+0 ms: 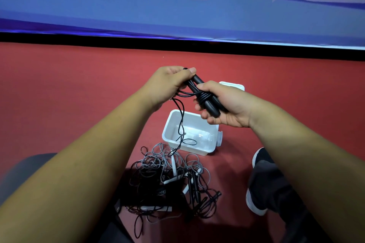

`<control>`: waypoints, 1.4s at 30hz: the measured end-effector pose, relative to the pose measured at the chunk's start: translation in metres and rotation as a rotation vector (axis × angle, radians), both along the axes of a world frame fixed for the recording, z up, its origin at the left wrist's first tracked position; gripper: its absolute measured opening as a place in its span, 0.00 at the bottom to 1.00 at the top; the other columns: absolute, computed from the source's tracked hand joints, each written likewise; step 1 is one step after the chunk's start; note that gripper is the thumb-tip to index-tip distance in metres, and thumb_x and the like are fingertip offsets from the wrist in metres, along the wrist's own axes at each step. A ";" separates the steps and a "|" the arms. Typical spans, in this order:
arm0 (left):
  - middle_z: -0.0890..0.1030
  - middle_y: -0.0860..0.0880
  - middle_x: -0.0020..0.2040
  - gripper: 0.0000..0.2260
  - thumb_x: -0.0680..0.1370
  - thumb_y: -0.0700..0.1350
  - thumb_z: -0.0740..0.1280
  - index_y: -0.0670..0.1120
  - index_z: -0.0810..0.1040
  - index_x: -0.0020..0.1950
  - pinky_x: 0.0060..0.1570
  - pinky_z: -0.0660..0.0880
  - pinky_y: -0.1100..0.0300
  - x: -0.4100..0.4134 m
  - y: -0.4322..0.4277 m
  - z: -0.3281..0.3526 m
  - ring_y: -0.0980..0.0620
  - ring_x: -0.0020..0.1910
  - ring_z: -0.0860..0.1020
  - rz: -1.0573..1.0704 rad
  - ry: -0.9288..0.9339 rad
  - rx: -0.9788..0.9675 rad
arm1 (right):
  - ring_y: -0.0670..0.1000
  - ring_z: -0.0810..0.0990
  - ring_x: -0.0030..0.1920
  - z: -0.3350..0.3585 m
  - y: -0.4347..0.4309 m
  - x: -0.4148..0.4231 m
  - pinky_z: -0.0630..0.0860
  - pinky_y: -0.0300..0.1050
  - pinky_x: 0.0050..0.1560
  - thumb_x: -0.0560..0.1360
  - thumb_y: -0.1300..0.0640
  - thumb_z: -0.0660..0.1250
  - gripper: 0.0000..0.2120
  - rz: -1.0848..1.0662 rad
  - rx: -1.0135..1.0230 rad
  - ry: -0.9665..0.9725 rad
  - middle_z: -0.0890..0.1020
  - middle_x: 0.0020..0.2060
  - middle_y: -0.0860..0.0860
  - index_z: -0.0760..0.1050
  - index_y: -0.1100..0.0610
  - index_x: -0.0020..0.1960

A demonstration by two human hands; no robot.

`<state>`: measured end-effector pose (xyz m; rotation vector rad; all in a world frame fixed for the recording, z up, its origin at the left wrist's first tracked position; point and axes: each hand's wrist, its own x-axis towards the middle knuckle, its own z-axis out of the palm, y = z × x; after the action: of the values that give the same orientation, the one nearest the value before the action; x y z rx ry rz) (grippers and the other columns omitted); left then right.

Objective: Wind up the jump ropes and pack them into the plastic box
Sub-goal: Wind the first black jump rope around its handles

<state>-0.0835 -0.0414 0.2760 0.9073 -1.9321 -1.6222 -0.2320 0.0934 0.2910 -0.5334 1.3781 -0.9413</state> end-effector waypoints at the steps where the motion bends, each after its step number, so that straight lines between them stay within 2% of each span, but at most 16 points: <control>1: 0.71 0.51 0.31 0.19 0.80 0.56 0.70 0.39 0.84 0.49 0.32 0.57 0.54 -0.001 0.001 -0.001 0.51 0.32 0.63 0.004 0.001 0.006 | 0.50 0.79 0.32 0.000 0.000 0.000 0.76 0.41 0.28 0.83 0.45 0.66 0.18 -0.007 0.007 0.014 0.82 0.40 0.54 0.77 0.61 0.57; 4: 0.71 0.53 0.31 0.16 0.81 0.56 0.70 0.44 0.84 0.45 0.31 0.59 0.57 -0.003 0.003 -0.003 0.54 0.30 0.64 0.001 0.000 0.005 | 0.49 0.75 0.29 -0.003 0.002 0.004 0.69 0.39 0.23 0.82 0.47 0.67 0.15 -0.044 -0.018 0.033 0.79 0.39 0.54 0.76 0.61 0.56; 7: 0.72 0.52 0.32 0.14 0.82 0.55 0.69 0.45 0.84 0.45 0.31 0.63 0.61 -0.003 0.005 0.000 0.56 0.30 0.66 -0.016 -0.007 -0.024 | 0.49 0.71 0.29 -0.008 0.005 0.008 0.64 0.40 0.23 0.82 0.51 0.68 0.15 -0.103 -0.076 -0.011 0.76 0.44 0.57 0.74 0.61 0.61; 11: 0.73 0.50 0.34 0.17 0.82 0.56 0.69 0.41 0.84 0.48 0.35 0.65 0.60 -0.001 0.002 0.001 0.54 0.34 0.68 -0.061 -0.048 -0.082 | 0.52 0.80 0.34 -0.010 0.010 0.007 0.77 0.45 0.31 0.82 0.49 0.70 0.18 -0.104 -0.075 -0.035 0.84 0.46 0.60 0.77 0.62 0.64; 14: 0.75 0.49 0.38 0.17 0.83 0.56 0.68 0.42 0.83 0.50 0.39 0.67 0.60 0.002 0.002 0.002 0.52 0.39 0.70 -0.132 -0.042 -0.071 | 0.52 0.87 0.42 -0.005 0.015 0.002 0.85 0.51 0.44 0.80 0.45 0.71 0.19 -0.054 -0.002 -0.039 0.88 0.48 0.56 0.81 0.58 0.62; 15: 0.76 0.49 0.39 0.17 0.83 0.56 0.67 0.41 0.83 0.51 0.40 0.68 0.60 0.003 0.003 0.002 0.52 0.40 0.71 -0.145 -0.034 -0.068 | 0.52 0.87 0.42 -0.003 0.015 0.002 0.85 0.52 0.44 0.80 0.44 0.71 0.19 -0.057 0.011 -0.051 0.87 0.47 0.55 0.81 0.57 0.61; 17: 0.78 0.50 0.41 0.17 0.84 0.54 0.66 0.41 0.82 0.53 0.42 0.68 0.61 0.003 0.004 0.003 0.54 0.40 0.72 -0.155 -0.012 -0.060 | 0.51 0.82 0.35 -0.001 0.014 0.006 0.82 0.47 0.35 0.80 0.44 0.70 0.18 -0.098 0.004 -0.097 0.85 0.45 0.55 0.81 0.57 0.60; 20: 0.78 0.50 0.42 0.15 0.85 0.54 0.65 0.41 0.81 0.54 0.42 0.68 0.58 0.004 0.003 0.006 0.53 0.40 0.72 -0.158 0.011 -0.044 | 0.47 0.70 0.28 -0.001 0.009 0.012 0.64 0.37 0.23 0.81 0.44 0.68 0.18 -0.153 -0.031 -0.063 0.82 0.42 0.55 0.79 0.59 0.59; 22: 0.78 0.49 0.42 0.15 0.85 0.54 0.65 0.42 0.80 0.54 0.43 0.67 0.55 0.005 0.002 0.008 0.51 0.42 0.72 -0.148 0.018 -0.028 | 0.47 0.65 0.28 0.000 0.007 0.015 0.57 0.37 0.21 0.81 0.44 0.67 0.18 -0.162 -0.052 -0.036 0.82 0.42 0.55 0.79 0.59 0.58; 27: 0.76 0.53 0.38 0.10 0.85 0.51 0.65 0.48 0.80 0.49 0.36 0.67 0.62 0.003 0.005 0.016 0.57 0.35 0.71 -0.126 -0.027 -0.045 | 0.47 0.63 0.27 -0.002 0.006 0.015 0.53 0.36 0.23 0.81 0.47 0.68 0.16 -0.141 -0.040 -0.004 0.79 0.40 0.54 0.76 0.61 0.56; 32: 0.75 0.51 0.37 0.20 0.84 0.60 0.65 0.43 0.77 0.46 0.39 0.68 0.61 0.005 0.006 0.017 0.55 0.35 0.71 -0.185 -0.074 -0.131 | 0.48 0.63 0.27 -0.007 0.006 0.026 0.51 0.37 0.25 0.80 0.52 0.67 0.10 -0.137 -0.054 -0.036 0.76 0.45 0.56 0.73 0.57 0.55; 35: 0.73 0.53 0.35 0.19 0.84 0.59 0.65 0.45 0.78 0.43 0.38 0.66 0.60 0.008 0.004 0.016 0.55 0.34 0.69 -0.184 -0.102 -0.206 | 0.49 0.71 0.29 -0.005 0.008 0.029 0.62 0.38 0.22 0.82 0.51 0.67 0.11 -0.094 -0.057 -0.141 0.78 0.41 0.54 0.73 0.58 0.58; 36: 0.74 0.53 0.35 0.18 0.84 0.59 0.65 0.46 0.78 0.43 0.40 0.67 0.59 0.008 0.003 0.015 0.55 0.35 0.70 -0.173 -0.110 -0.228 | 0.50 0.76 0.31 -0.004 0.009 0.028 0.70 0.39 0.25 0.82 0.50 0.67 0.13 -0.075 -0.057 -0.165 0.80 0.40 0.54 0.74 0.59 0.59; 38: 0.78 0.54 0.37 0.18 0.84 0.59 0.65 0.47 0.78 0.43 0.43 0.70 0.59 0.008 0.002 0.012 0.56 0.37 0.73 -0.151 -0.115 -0.257 | 0.53 0.85 0.40 -0.002 0.012 0.024 0.83 0.46 0.39 0.82 0.46 0.69 0.17 -0.049 -0.031 -0.125 0.86 0.44 0.54 0.80 0.60 0.59; 40: 0.81 0.55 0.38 0.17 0.84 0.58 0.66 0.47 0.79 0.44 0.42 0.71 0.64 0.007 0.004 0.012 0.58 0.37 0.75 -0.143 -0.117 -0.264 | 0.54 0.88 0.46 -0.002 0.015 0.022 0.85 0.53 0.47 0.81 0.43 0.70 0.17 -0.042 -0.017 -0.056 0.88 0.50 0.54 0.82 0.56 0.60; 42: 0.81 0.55 0.38 0.17 0.84 0.58 0.66 0.45 0.79 0.45 0.40 0.71 0.68 0.005 0.006 0.013 0.59 0.37 0.76 -0.130 -0.117 -0.282 | 0.53 0.85 0.40 -0.004 0.015 0.025 0.84 0.51 0.41 0.82 0.45 0.70 0.16 -0.097 -0.055 -0.049 0.88 0.48 0.54 0.82 0.57 0.60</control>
<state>-0.0781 -0.0353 0.2892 0.7910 -2.2713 -1.3416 -0.2071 0.1087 0.2867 -0.4854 1.3464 -1.0667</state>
